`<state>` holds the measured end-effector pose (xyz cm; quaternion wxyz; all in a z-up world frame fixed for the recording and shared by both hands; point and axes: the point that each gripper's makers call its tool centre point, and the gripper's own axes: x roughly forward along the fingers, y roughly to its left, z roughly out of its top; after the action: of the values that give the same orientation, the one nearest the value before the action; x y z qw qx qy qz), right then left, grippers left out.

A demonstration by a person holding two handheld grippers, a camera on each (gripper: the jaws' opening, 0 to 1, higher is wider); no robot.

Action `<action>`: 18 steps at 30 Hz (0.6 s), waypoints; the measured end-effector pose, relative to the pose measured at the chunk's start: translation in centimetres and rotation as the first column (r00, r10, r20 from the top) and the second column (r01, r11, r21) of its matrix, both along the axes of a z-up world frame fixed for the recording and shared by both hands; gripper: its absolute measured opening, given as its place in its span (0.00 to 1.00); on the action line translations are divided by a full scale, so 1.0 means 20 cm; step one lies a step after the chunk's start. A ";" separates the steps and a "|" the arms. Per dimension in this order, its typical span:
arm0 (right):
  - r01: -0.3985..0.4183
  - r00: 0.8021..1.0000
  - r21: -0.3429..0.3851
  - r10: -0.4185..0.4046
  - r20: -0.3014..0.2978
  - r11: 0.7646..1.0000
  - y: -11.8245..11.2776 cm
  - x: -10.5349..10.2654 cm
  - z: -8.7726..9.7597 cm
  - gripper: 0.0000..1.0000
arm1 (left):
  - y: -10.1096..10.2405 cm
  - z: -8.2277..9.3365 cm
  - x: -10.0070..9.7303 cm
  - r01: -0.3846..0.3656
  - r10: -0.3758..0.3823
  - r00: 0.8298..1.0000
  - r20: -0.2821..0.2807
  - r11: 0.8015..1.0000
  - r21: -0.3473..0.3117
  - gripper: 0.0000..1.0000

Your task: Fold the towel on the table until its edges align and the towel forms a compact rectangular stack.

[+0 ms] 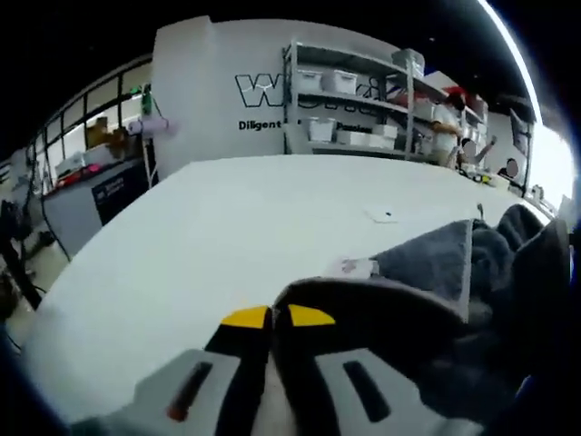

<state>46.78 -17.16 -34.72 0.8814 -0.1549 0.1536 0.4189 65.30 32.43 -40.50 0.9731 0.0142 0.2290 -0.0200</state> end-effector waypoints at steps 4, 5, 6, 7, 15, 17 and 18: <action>-0.002 1.000 0.000 0.002 0.000 1.000 0.00 0.00 0.00 1.00 | -0.02 0.06 0.00 0.007 -0.006 0.999 0.032 0.999 -0.044 0.20; -0.003 1.000 -0.001 0.003 0.000 1.000 0.00 0.00 0.00 1.00 | -0.03 0.08 -0.01 0.011 -0.009 0.999 0.035 0.999 -0.041 0.20; -0.003 1.000 -0.001 0.003 -0.001 1.000 0.00 0.00 0.00 1.00 | -0.04 0.09 -0.01 0.014 -0.013 0.999 0.038 0.999 -0.031 0.20; -0.004 1.000 -0.001 0.004 -0.002 1.000 0.00 0.00 0.00 1.00 | -0.05 0.11 -0.02 0.019 -0.018 0.999 0.039 1.000 -0.024 0.21; -0.011 1.000 -0.001 0.011 0.000 1.000 0.01 -0.01 0.00 1.00 | -0.18 0.31 -0.12 0.098 -0.098 0.992 0.085 0.995 0.012 0.42; -0.015 1.000 0.001 0.015 0.001 1.000 0.01 -0.01 0.00 1.00 | -0.23 0.36 -0.15 0.128 -0.128 0.987 0.098 0.992 0.004 0.47; -0.017 1.000 0.001 0.017 0.001 1.000 0.01 -0.01 0.00 1.00 | -0.24 0.37 -0.16 0.140 -0.140 0.985 0.104 0.990 0.008 0.49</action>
<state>46.49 -16.87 -34.75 0.8780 -0.1560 0.1516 0.4263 62.17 27.66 -33.08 0.9800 0.0318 0.1761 -0.0873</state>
